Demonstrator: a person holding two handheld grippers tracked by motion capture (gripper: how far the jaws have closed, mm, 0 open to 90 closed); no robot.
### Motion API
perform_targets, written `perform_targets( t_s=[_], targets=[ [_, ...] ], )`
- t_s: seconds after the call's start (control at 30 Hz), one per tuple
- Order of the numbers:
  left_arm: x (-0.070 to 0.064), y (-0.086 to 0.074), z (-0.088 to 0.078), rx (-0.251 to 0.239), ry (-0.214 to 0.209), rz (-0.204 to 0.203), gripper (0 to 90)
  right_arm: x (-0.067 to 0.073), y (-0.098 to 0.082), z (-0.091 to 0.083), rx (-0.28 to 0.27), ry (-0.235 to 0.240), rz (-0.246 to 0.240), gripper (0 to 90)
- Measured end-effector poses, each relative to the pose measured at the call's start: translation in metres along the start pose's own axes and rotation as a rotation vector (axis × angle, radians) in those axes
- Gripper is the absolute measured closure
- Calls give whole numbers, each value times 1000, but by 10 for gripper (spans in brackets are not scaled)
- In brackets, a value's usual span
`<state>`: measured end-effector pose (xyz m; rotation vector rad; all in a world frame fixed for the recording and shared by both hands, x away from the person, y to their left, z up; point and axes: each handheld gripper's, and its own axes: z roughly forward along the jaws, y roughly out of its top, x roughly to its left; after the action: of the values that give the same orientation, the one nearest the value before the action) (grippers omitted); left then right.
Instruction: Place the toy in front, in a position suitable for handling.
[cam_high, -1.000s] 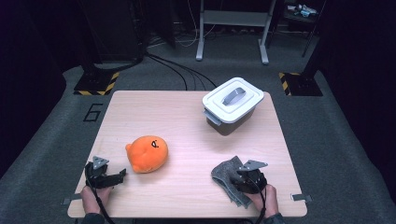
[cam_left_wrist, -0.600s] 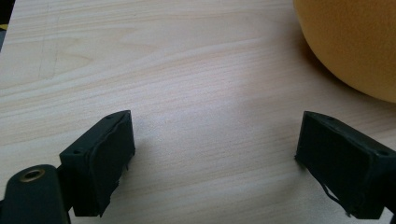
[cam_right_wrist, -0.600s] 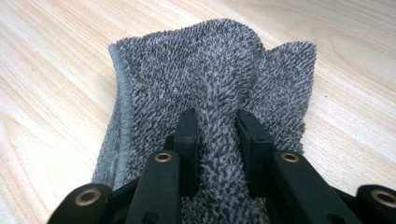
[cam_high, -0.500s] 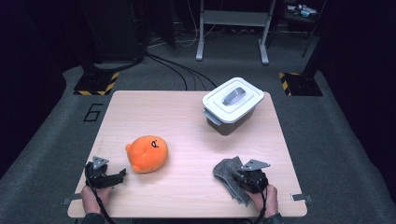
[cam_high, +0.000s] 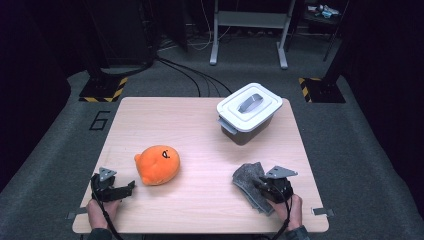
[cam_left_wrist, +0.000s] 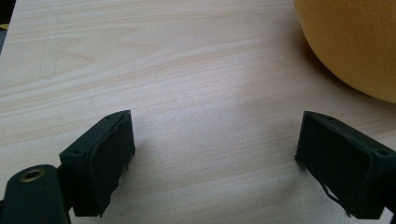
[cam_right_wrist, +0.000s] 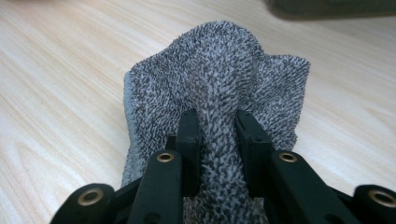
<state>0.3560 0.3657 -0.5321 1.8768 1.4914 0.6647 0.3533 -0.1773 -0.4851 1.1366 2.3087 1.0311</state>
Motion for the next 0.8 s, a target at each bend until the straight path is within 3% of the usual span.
perform_targets(
  t_s=[0.8],
  targets=[
    [0,0,0,5,-1,5,110,-26,16,-26,-58,-57,53,735]
  ],
)
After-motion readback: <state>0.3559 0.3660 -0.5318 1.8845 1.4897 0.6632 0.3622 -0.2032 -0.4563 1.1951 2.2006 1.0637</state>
